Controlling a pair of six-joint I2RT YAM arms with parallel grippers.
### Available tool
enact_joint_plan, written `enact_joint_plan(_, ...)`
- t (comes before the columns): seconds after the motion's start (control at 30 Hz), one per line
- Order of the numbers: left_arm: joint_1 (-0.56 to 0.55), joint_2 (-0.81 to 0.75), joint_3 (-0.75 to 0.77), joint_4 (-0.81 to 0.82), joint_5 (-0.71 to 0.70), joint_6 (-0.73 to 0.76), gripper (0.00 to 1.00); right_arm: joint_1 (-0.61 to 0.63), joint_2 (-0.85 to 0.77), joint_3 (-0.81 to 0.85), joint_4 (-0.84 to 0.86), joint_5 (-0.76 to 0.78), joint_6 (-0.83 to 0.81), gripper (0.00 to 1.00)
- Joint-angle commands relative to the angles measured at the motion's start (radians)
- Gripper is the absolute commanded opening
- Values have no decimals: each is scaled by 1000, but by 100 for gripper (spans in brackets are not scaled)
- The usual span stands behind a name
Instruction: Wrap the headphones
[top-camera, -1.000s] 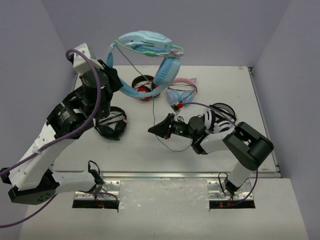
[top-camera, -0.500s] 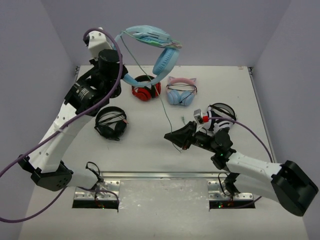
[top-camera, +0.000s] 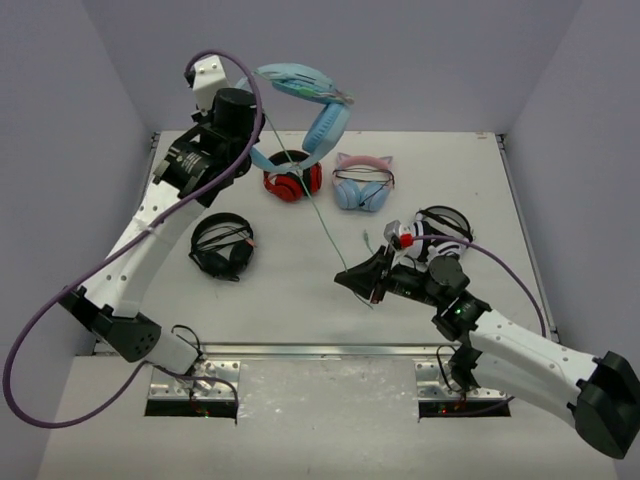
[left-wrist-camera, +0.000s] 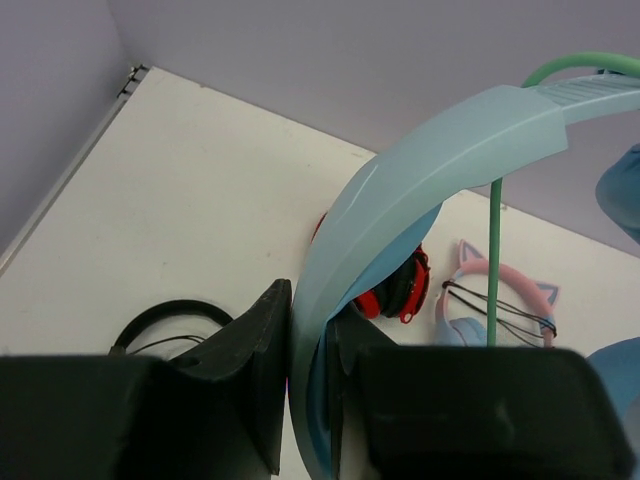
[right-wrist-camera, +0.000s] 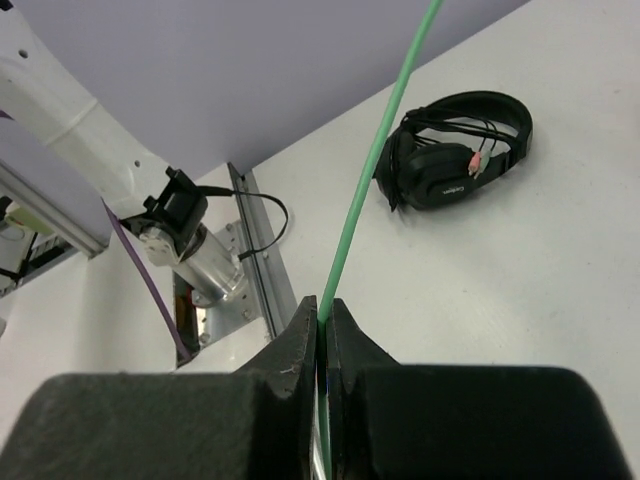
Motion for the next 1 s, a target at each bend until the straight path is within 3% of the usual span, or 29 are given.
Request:
enact_joint_plan(0.0,19,12,21,146,-68,-28,1,20,-49,85,-147,-9,-69,1)
enact_joint_plan(0.27,-10,-17,-223,258,-148,33,0,25,-83,275,-419,37,-218,1)
enact_joint_plan(0.4,-28,-12,-310,295,-74,81,1,25,-79,359,-532,86,-295,1)
enact_joint_plan(0.6,-97,26,-416,332,-86,148,0,25,-37,491,-638,123,-361,1)
enact_joint_plan(0.7,-117,14,-476,388,-48,168,0,25,10,582,-706,127,-402,1)
enact_joint_plan(0.97,-200,-76,-712,648,229,311,0,25,96,689,-786,205,-532,1)
